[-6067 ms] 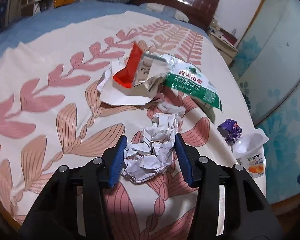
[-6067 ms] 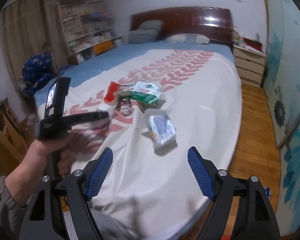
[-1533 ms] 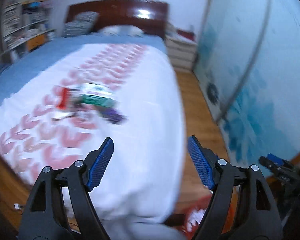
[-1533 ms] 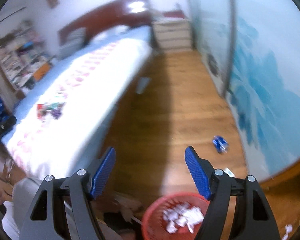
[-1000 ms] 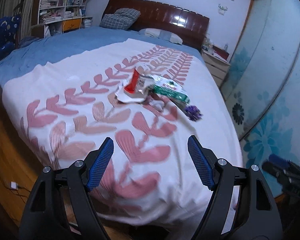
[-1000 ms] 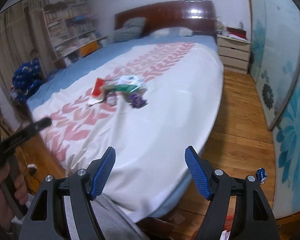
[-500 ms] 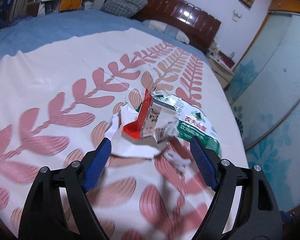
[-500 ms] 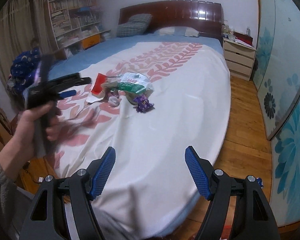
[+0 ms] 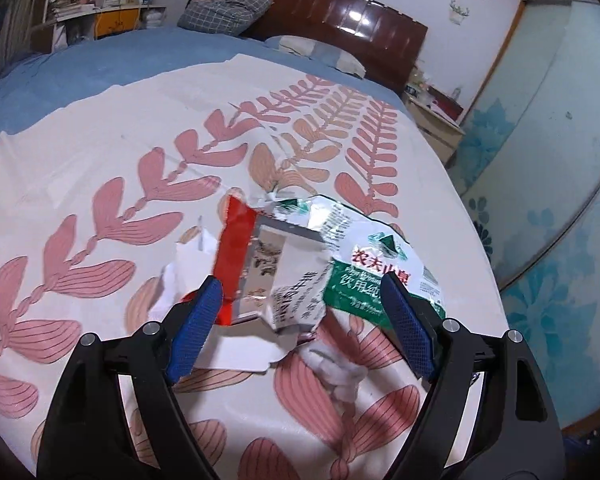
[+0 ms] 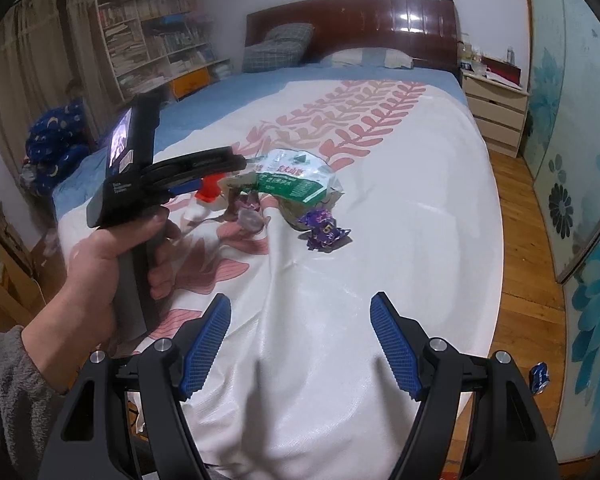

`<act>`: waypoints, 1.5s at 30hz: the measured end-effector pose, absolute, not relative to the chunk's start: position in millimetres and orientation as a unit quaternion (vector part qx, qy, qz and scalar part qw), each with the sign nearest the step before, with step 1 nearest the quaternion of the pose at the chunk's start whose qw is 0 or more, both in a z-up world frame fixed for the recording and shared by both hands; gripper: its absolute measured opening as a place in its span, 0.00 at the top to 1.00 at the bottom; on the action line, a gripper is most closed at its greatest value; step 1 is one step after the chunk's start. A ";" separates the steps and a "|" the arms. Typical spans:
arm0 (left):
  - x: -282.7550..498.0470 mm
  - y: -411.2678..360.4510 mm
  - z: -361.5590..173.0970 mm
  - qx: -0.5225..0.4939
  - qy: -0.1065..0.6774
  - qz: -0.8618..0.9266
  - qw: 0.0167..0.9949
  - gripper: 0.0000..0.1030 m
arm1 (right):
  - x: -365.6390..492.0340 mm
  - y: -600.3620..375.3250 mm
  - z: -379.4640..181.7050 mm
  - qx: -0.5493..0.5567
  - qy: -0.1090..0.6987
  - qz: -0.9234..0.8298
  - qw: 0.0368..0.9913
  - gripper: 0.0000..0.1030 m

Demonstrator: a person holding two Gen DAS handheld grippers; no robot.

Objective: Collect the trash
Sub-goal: 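Grasp the red-and-white carton piece with the left tool while the right grasps a purple wrapper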

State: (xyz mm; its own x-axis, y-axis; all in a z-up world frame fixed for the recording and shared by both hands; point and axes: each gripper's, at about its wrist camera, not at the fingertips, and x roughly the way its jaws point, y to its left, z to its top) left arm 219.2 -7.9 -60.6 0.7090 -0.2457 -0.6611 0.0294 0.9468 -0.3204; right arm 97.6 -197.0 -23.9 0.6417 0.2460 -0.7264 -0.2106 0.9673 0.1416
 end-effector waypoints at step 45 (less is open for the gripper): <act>55.2 0.2 35.2 -0.205 0.301 -0.097 0.926 0.80 | 120.6 -224.4 19.8 0.059 0.370 0.179 0.910 0.79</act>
